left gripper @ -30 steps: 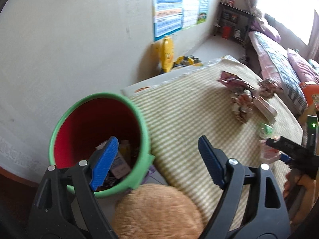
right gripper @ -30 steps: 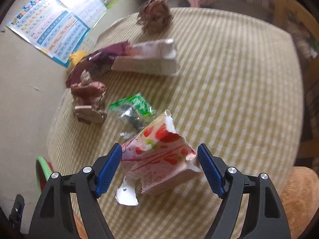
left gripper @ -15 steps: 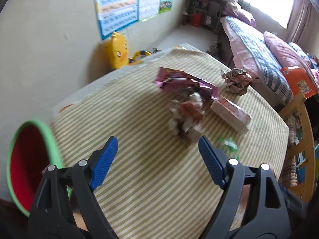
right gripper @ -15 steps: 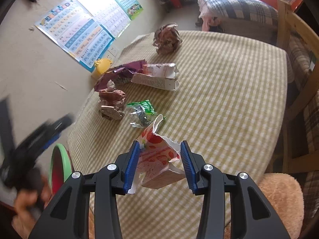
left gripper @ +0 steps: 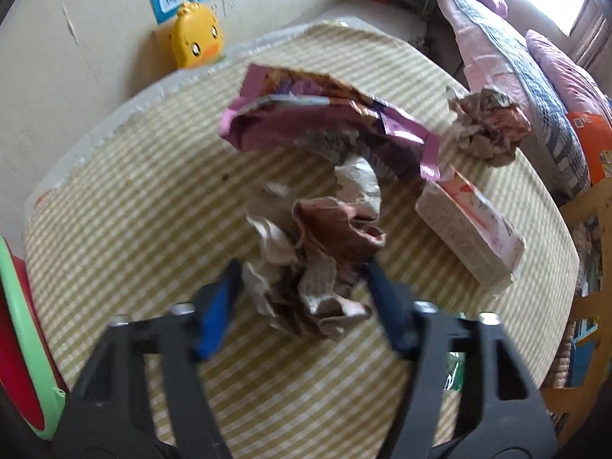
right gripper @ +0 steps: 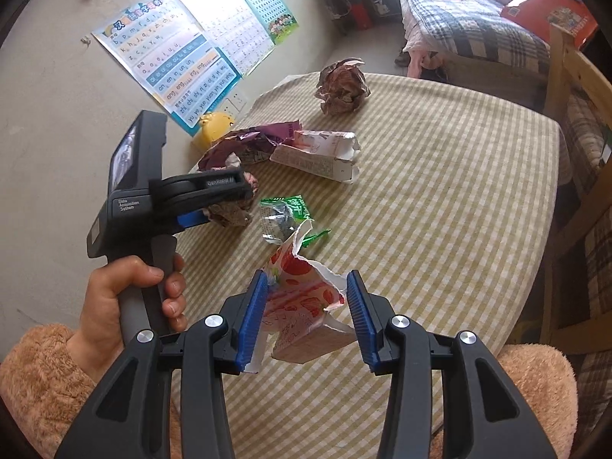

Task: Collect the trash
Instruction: 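Grasp the pink strawberry packet with the right tool while the left tool grasps crumpled paper, then carry both items over the red bin and open both tools to drop them, then grasp the green candy wrapper with the right tool while the left tool grasps a pink snack bag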

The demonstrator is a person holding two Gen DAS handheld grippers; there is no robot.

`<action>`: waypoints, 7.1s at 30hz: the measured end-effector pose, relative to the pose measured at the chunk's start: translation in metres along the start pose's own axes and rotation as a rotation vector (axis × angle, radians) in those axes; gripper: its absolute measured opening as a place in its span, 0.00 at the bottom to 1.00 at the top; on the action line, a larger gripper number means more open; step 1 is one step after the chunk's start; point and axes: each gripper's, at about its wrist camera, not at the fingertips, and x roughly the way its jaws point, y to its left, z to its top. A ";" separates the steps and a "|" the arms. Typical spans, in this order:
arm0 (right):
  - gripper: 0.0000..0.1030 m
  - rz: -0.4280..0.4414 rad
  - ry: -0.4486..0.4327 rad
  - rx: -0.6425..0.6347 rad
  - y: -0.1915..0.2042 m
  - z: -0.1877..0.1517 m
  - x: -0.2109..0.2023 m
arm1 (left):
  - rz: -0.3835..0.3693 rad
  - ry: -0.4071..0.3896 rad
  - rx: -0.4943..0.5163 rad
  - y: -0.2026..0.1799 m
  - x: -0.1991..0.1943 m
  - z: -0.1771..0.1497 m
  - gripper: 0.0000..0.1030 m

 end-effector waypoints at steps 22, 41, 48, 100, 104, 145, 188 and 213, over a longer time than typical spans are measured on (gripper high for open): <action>0.41 0.012 -0.069 -0.101 0.040 0.001 -0.012 | 0.069 -0.249 0.040 0.040 -0.144 -0.073 0.37; 0.41 0.027 -0.078 -0.244 0.103 -0.014 -0.027 | 0.129 -0.342 0.016 0.085 -0.199 -0.115 0.37; 0.41 0.036 -0.083 -0.294 0.125 -0.016 -0.030 | 0.160 -0.361 -0.003 0.100 -0.206 -0.120 0.37; 0.42 0.179 -0.015 -0.533 0.251 -0.030 0.003 | 0.316 -0.322 -0.267 0.237 -0.205 -0.151 0.38; 0.42 0.197 0.006 -0.539 0.258 -0.031 0.010 | 0.326 -0.321 -0.290 0.249 -0.205 -0.153 0.38; 0.43 0.221 0.086 -0.658 0.330 -0.050 0.088 | 0.295 -0.203 -0.426 0.317 -0.152 -0.156 0.40; 0.67 -0.247 -0.042 -0.194 0.078 0.037 0.062 | 0.190 -0.277 -0.254 0.211 -0.175 -0.127 0.86; 0.14 -0.070 0.058 -0.198 0.008 0.007 0.060 | 0.036 -0.167 -0.173 0.024 -0.048 0.041 0.90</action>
